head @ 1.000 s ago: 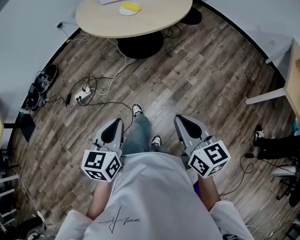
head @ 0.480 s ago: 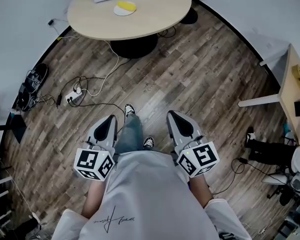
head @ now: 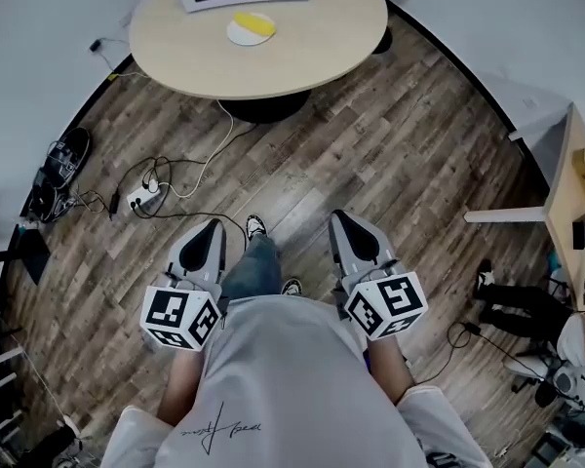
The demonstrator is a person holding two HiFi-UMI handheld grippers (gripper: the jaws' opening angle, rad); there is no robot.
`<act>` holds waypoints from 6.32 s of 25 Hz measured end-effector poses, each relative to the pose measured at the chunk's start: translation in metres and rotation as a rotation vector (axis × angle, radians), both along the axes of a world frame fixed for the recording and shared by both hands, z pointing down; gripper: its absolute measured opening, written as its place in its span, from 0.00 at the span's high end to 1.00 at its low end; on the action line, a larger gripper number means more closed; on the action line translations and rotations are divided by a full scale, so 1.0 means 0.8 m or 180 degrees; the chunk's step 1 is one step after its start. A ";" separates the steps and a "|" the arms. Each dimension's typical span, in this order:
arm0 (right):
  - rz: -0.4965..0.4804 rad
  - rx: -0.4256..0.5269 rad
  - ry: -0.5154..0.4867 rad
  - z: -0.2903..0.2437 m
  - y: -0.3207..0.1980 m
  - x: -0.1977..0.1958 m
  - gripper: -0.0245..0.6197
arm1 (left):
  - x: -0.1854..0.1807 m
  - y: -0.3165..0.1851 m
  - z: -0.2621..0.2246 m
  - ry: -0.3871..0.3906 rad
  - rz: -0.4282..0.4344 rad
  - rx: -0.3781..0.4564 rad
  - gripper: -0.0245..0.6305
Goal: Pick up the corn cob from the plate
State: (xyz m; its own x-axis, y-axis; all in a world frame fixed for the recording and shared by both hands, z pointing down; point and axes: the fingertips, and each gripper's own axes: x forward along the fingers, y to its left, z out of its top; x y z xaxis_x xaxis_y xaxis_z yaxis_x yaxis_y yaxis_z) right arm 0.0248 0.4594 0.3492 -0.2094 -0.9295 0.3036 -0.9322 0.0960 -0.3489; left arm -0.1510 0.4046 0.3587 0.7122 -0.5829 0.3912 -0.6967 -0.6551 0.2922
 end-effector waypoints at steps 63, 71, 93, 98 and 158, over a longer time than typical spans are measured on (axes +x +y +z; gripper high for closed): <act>-0.1037 -0.0051 -0.0084 0.016 -0.488 0.032 0.94 | 0.082 -0.445 -0.020 0.0192 0.0176 0.0223 0.97; -0.1129 -0.0005 -0.0057 0.021 -0.557 0.070 0.94 | 0.105 -0.513 -0.031 0.0287 -0.0024 0.0324 0.97; -0.1350 -0.0086 0.0329 0.037 -0.636 0.111 0.94 | 0.141 -0.553 0.010 -0.0237 -0.0356 0.0200 0.97; -0.1363 -0.0107 0.0338 0.040 -0.646 0.113 0.94 | 0.137 -0.557 0.018 -0.0217 -0.0377 0.0140 0.97; -0.1543 -0.0970 0.0537 0.145 -0.768 0.109 0.76 | 0.109 -0.620 0.041 -0.0260 -0.0412 -0.0057 0.97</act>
State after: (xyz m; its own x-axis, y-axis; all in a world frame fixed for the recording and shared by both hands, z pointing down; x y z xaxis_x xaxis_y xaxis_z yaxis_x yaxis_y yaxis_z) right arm 0.1120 -0.1551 0.4652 -0.5137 -0.6058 0.6076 -0.8521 0.4433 -0.2783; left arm -0.0634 -0.0913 0.3918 0.5969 -0.6603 0.4558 -0.7970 -0.5535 0.2419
